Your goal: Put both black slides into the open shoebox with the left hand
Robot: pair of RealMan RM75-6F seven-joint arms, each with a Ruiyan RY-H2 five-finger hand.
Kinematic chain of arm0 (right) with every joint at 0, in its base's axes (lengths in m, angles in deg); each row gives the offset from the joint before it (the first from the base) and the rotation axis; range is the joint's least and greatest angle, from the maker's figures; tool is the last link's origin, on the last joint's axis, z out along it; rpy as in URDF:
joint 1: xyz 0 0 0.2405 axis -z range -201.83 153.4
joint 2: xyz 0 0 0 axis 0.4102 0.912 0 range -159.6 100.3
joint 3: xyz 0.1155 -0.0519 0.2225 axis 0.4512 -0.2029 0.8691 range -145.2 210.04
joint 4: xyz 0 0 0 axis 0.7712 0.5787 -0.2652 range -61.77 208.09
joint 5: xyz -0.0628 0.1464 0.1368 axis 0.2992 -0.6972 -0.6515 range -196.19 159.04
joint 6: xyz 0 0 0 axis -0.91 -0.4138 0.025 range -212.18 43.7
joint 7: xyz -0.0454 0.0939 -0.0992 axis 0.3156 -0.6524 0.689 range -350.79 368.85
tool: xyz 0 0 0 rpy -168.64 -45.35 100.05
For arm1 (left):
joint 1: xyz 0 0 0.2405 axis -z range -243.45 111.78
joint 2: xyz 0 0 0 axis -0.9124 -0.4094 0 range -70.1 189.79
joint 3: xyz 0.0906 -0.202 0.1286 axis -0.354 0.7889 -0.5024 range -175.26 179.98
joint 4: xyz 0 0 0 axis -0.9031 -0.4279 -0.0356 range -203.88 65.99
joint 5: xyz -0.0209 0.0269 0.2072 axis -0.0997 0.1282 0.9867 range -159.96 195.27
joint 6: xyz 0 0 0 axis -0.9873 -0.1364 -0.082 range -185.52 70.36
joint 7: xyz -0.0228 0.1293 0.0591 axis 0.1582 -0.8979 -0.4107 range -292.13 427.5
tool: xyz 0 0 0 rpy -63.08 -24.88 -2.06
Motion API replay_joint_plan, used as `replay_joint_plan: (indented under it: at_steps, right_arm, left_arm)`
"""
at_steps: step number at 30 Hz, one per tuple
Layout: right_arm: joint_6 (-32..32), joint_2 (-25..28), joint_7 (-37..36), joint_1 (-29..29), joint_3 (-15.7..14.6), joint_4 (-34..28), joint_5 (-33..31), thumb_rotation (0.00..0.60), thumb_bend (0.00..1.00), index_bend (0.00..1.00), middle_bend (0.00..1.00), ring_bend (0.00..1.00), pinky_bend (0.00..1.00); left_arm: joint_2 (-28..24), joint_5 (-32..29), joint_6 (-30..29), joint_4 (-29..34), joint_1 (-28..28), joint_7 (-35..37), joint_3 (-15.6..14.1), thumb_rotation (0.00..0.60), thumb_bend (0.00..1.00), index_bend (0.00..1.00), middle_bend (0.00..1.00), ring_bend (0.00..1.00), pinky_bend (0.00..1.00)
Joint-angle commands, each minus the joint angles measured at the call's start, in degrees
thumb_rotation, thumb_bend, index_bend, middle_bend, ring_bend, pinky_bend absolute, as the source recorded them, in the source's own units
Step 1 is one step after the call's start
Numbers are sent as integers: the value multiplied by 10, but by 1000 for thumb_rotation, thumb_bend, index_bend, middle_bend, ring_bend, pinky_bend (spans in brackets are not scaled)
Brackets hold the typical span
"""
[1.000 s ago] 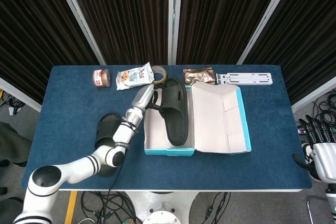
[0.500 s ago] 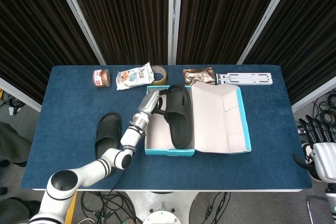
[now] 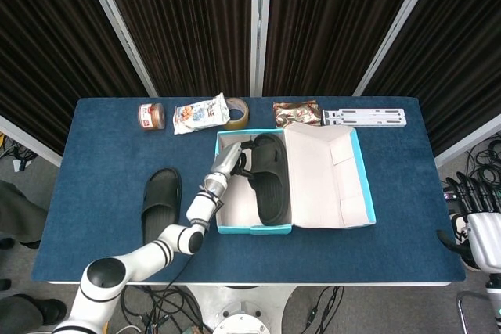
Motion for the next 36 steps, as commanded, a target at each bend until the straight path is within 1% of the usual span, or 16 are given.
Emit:
replay_joint_plan:
  at_steps: [1, 2, 3, 6, 8, 9, 10, 11, 12, 13, 15, 19, 23, 30, 33, 36]
  right_arm:
    - [0, 1, 0, 0, 0, 0, 0, 600, 108, 0, 0, 0, 0]
    - [0, 1, -1, 0, 0, 0, 0, 600, 108, 0, 0, 0, 0]
    - [0, 2, -1, 1, 0, 0, -1, 600, 108, 0, 0, 0, 0]
    - [1, 2, -3, 1, -1, 0, -2, 600, 108, 0, 0, 0, 0]
    - [2, 2, -5, 1, -1, 1, -1, 600, 108, 0, 0, 0, 0]
    - [2, 2, -6, 1, -1, 2, -1, 600, 108, 0, 0, 0, 0]
    - [2, 2, -7, 1, -1, 2, -1, 600, 109, 0, 0, 0, 0]
    - [1, 2, -7, 1, -2, 2, 0, 600, 110, 0, 0, 0, 0]
    - [1, 2, -8, 1, -2, 3, 1, 600, 111, 0, 0, 0, 0]
    - [0, 2, -9, 2, -2, 4, 2, 600, 114, 0, 0, 0, 0]
    - [-2, 2, -12, 3, -3, 5, 4, 600, 119, 0, 0, 0, 0]
    - [-8, 1, -17, 6, -5, 9, 9, 600, 124, 0, 0, 0, 0]
    - [-10, 0, -22, 7, -6, 13, 13, 600, 125, 0, 0, 0, 0]
    - [-15, 1, -26, 9, -8, 16, 19, 600, 126, 0, 0, 0, 0]
    - [-15, 1, -26, 9, -8, 16, 19, 600, 127, 0, 0, 0, 0]
    - [-15, 0, -25, 8, -8, 16, 23, 600, 127, 0, 0, 0, 0]
  left_arm:
    - [8, -4, 3, -9, 3, -8, 3, 600, 0, 448, 484, 749, 848]
    - [10, -4, 3, -12, 4, -11, 3, 600, 0, 436, 475, 749, 844]
    - [12, -4, 4, -16, 4, -14, 3, 600, 0, 399, 448, 743, 829]
    - [17, -3, -5, -23, 8, -25, 6, 600, 0, 236, 318, 687, 758]
    - [23, 3, -23, -28, 9, -37, 4, 600, 0, 159, 207, 576, 689]
    - [26, 7, -35, -31, 9, -42, 2, 600, 0, 136, 155, 489, 655]
    - [29, 13, -47, -34, 9, -46, 0, 600, 0, 122, 108, 365, 614]
    - [30, 18, -56, -36, 8, -49, -2, 600, 0, 117, 89, 291, 592]
    - [31, 23, -65, -35, 8, -52, -5, 600, 0, 112, 63, 191, 551]
    - [31, 28, -73, -34, 6, -55, -7, 600, 0, 110, 43, 114, 511]
    - [26, 38, -83, -28, 2, -64, -14, 600, 0, 109, 19, 48, 451]
    - [3, 53, -83, -2, -7, -94, -32, 600, 0, 109, 3, 21, 406]
    - [-35, 62, -75, 54, -20, -130, -48, 600, 0, 109, 4, 22, 400]
    - [-96, 75, -107, 157, -44, -223, -70, 600, 0, 109, 5, 22, 388]
    - [-116, 83, -119, 190, -50, -252, -78, 600, 0, 109, 4, 20, 344]
    - [-125, 91, -119, 207, -48, -279, -88, 600, 0, 109, 5, 7, 295]
